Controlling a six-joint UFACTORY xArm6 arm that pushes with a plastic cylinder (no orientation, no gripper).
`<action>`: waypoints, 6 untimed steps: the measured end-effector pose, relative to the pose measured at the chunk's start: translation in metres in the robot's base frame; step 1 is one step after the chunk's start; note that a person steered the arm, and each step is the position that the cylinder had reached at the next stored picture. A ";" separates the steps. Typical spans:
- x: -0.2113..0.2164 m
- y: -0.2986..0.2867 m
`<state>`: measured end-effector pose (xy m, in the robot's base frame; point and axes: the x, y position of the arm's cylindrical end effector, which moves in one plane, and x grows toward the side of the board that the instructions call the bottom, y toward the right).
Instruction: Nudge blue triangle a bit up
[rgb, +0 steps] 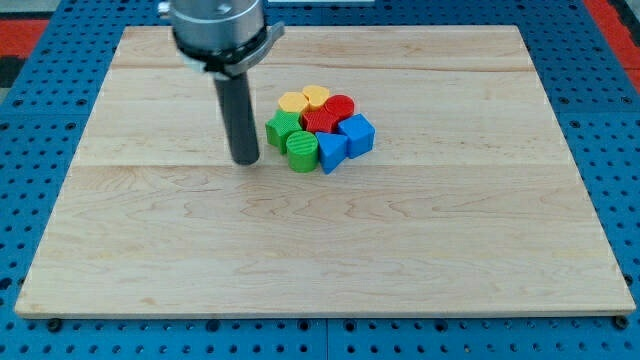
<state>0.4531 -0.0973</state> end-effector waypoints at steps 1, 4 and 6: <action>0.034 0.007; 0.007 0.113; -0.028 0.117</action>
